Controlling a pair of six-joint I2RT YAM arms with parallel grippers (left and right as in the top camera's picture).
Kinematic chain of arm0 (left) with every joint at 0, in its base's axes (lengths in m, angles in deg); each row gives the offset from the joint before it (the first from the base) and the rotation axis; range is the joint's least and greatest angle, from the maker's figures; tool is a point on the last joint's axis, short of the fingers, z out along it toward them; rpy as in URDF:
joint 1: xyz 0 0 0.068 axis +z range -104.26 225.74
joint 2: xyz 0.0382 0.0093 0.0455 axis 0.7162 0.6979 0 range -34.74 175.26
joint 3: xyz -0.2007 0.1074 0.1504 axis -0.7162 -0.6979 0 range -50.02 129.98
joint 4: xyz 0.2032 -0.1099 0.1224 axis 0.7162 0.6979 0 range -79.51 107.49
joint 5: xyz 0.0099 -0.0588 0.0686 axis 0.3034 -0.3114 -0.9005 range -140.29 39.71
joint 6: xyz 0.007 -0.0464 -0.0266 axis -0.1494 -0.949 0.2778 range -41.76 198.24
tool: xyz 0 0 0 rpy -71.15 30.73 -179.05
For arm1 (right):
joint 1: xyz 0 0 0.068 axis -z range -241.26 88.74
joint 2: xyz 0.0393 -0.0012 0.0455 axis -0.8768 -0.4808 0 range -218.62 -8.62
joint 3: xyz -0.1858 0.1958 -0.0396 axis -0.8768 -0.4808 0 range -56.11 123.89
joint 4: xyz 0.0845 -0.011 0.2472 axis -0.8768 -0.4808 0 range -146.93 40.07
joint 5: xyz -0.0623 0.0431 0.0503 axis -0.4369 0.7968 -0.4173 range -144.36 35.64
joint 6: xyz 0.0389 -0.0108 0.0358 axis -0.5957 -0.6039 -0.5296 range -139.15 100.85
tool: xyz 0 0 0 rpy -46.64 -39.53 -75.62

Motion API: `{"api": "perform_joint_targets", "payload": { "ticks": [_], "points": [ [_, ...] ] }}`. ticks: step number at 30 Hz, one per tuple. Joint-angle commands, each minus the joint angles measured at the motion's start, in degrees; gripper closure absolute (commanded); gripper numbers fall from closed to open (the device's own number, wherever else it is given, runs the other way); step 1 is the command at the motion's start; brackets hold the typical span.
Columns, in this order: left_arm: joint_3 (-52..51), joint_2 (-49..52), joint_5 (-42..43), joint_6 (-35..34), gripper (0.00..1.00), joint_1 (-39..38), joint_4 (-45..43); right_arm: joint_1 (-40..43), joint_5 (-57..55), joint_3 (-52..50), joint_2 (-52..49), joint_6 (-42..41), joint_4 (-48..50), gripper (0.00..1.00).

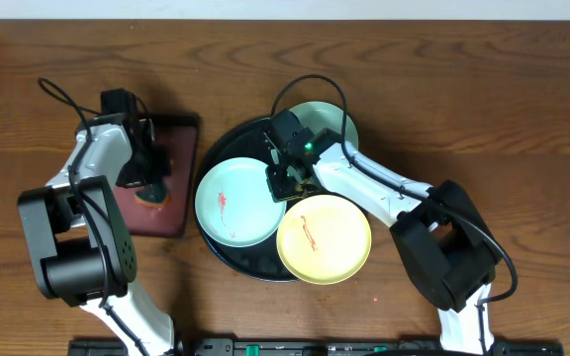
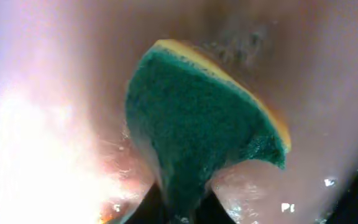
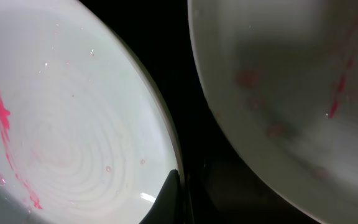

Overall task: Clean dirty plates on tray and stack at the side
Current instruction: 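Grasp the green sponge with the left gripper and dip it in the water tray, then scrub the left green plate with the sponge while right gripper holds the top plate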

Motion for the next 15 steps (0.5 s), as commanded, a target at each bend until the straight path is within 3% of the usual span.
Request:
{"api": "perform_joint_targets", "payload": {
  "ticks": [1, 15],
  "points": [
    [0.1, 0.0, 1.3, -1.0, 0.93, -0.3, 1.8, -0.1, 1.8, 1.0, -0.6, 0.5, 0.5, 0.99],
    [6.5, -16.8, 5.6, -3.5, 0.93, -0.3, 9.9, 1.5, 4.2, 1.0, -0.6, 0.4, 0.0, 0.99]
  ]
}}
